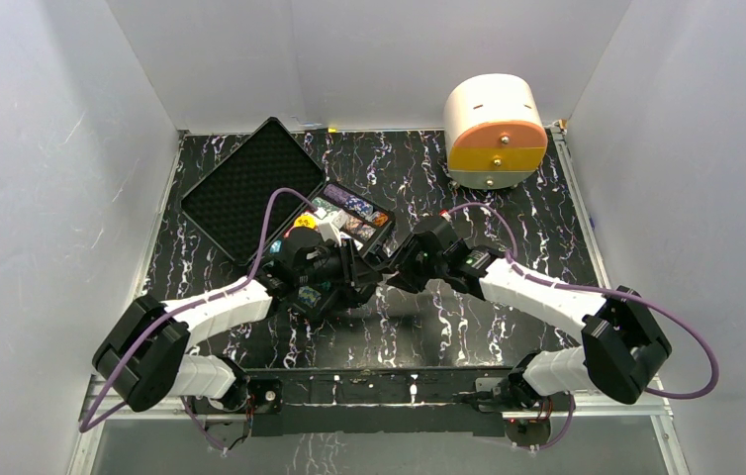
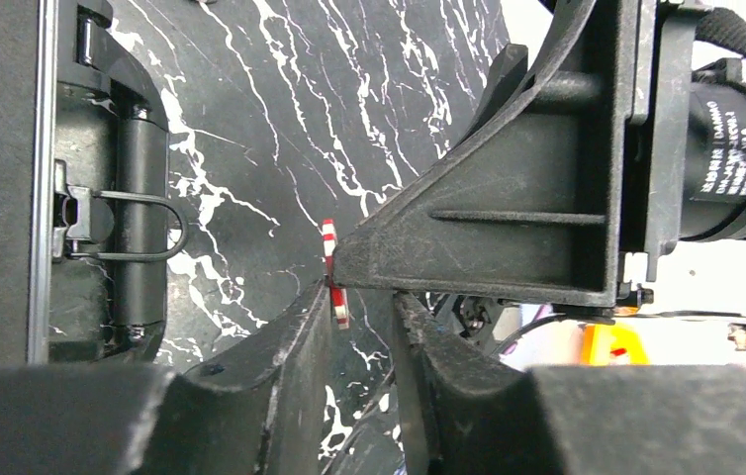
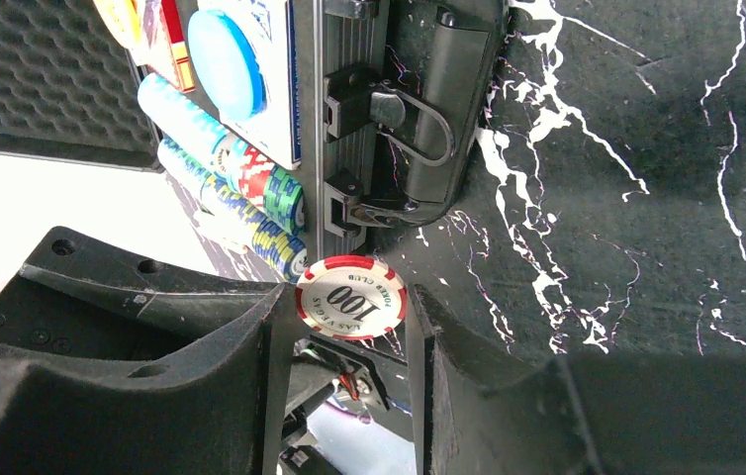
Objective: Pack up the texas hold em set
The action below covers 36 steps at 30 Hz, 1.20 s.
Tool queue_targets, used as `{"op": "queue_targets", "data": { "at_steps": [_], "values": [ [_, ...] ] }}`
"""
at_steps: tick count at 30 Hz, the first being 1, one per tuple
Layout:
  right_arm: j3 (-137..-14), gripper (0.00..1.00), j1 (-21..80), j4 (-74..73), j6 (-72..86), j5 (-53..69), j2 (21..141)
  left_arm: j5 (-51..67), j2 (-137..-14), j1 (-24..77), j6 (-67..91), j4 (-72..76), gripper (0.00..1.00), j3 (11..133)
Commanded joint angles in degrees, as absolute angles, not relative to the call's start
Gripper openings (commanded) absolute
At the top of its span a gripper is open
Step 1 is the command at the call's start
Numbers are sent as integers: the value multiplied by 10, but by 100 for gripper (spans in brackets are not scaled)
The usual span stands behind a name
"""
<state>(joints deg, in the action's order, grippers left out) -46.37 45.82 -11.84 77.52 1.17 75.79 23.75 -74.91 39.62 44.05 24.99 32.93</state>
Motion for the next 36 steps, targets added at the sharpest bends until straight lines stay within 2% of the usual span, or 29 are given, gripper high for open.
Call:
{"op": "queue_targets", "data": {
  "at_steps": [1,4,7,8,11,13,15,16,17,24,28,36],
  "values": [
    [-471,47,456,-88,785,32,761,231,-752,399,441,267,23,338],
    [-473,47,456,-86,785,38,763,223,-755,399,438,265,16,338],
    [-474,47,456,-88,782,38,764,212,-752,399,429,256,0,343],
    [-476,49,456,-89,778,37,765,209,-751,399,417,247,0,347],
    [-491,62,452,-109,753,35,771,197,-747,399,370,191,0,373],
    [-506,76,444,-133,729,20,768,186,-740,399,323,127,0,399],
    [-521,82,435,-164,708,-7,757,170,-732,399,273,57,0,425],
    [-525,84,431,-177,701,-22,750,156,-730,399,243,11,0,442],
    [-522,86,412,-196,686,-56,717,91,-727,399,170,-128,0,496],
    [-501,85,401,-214,683,-74,691,-49,-748,399,99,-332,0,587],
    [-491,84,400,-210,690,-61,695,-90,-750,398,84,-360,0,601],
    [-488,83,399,-209,691,-53,708,-97,-781,398,65,-390,0,613]
  ]
}}
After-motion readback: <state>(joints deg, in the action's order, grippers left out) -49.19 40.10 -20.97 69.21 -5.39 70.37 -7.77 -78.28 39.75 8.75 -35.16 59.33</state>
